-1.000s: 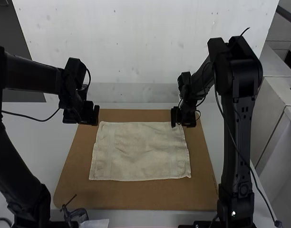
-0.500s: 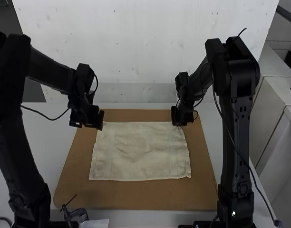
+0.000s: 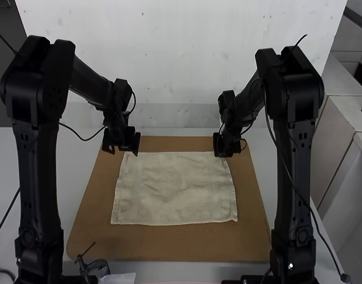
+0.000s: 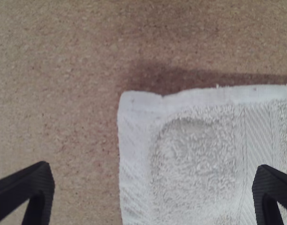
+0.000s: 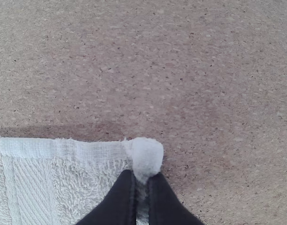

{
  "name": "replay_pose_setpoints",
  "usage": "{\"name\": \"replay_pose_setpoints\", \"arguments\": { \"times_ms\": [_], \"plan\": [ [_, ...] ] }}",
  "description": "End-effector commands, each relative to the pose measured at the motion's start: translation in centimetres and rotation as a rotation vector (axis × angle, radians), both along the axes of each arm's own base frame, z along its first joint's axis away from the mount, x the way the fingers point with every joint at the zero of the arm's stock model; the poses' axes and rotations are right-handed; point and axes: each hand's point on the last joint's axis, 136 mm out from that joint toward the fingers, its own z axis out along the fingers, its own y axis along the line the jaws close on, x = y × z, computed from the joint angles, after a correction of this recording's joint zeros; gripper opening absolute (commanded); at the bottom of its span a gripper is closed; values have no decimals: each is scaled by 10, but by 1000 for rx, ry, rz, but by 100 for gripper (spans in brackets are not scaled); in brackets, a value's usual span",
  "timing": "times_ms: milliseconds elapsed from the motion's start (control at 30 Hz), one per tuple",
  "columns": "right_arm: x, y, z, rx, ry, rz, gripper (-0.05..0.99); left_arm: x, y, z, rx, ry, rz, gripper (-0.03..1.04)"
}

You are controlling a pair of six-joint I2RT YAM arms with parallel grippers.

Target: Fold the towel.

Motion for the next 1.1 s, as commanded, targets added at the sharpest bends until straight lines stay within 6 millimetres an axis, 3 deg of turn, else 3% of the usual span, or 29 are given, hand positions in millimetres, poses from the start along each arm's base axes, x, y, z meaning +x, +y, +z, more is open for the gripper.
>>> {"name": "replay_pose_setpoints", "arguments": {
  "times_ms": [0,133,267,333,467,500,633,733,1067],
  "plan": [
    [-30,-19,-31,-82,94,-9,2,18,3,0,3,-15,31,92],
    [-34,-17,-31,-88,81,3,2,12,2,-17,-22,63,31,88],
    [-39,-13,-26,-91,73,23,2,9,-3,-37,-35,110,24,70],
    [-41,-12,-22,-89,67,27,2,9,-6,-45,-41,126,19,56],
    [-45,-14,-13,-88,52,32,2,5,-14,-51,-39,140,-1,5],
    [-45,-13,-11,-88,48,37,2,5,-16,-51,-39,141,-8,2],
    [-45,-15,-8,-88,41,36,2,-1,-23,-48,-46,143,-24,2],
    [-34,-17,1,-90,-3,14,2,1,-25,-30,-50,106,-24,2],
    [19,-12,69,-48,-203,-62,1,2,-17,36,-57,-18,9,2]
  ]
}}
